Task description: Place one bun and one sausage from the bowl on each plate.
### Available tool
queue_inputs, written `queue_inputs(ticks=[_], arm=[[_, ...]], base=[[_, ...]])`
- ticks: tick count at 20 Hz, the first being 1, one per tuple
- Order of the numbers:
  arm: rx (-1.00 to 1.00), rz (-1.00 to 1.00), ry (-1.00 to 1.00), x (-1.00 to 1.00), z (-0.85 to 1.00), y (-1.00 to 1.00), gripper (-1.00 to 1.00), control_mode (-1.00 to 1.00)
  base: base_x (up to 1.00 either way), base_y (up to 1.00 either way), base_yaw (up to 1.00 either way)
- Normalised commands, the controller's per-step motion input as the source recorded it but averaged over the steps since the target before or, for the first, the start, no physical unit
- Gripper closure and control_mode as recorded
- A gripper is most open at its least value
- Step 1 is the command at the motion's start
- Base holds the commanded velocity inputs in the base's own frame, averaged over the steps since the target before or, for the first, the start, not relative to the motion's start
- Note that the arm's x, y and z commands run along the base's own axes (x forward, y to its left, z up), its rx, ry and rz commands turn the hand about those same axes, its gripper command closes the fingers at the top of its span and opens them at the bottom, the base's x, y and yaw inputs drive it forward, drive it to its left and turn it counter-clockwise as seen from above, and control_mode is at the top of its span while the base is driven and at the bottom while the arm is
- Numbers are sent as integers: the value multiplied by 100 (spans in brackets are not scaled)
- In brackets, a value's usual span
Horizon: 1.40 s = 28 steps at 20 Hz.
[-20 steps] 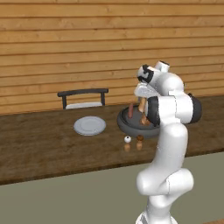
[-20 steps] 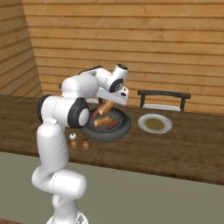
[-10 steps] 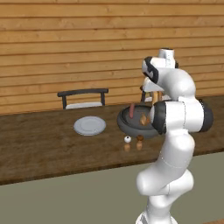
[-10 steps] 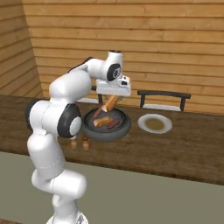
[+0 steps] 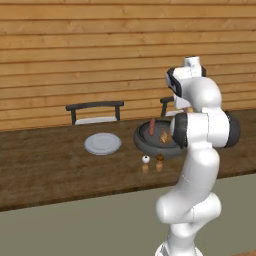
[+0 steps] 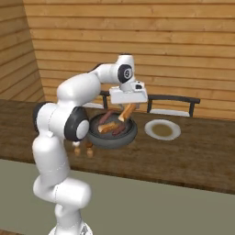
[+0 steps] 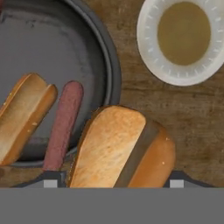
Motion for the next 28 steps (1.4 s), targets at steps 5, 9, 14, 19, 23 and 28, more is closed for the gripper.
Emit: queue_inputs(ticks=[5,9,14,19,23,28], arm=[[17,0,11,31,-8,-100,100,-100],[22,5,5,37,-33,-100,100,-100],[18,21,3,36,-33,-73,100,-100],[-3,30,1,15,-72,1,100,-100],[-22,39,-10,0,-49,54,100,-100],[-7,18,-32,3,-60,-5,100,-100]], base=[[0,0,0],[0,0,0],[0,0,0],[0,0,0],[0,0,0],[0,0,0]])
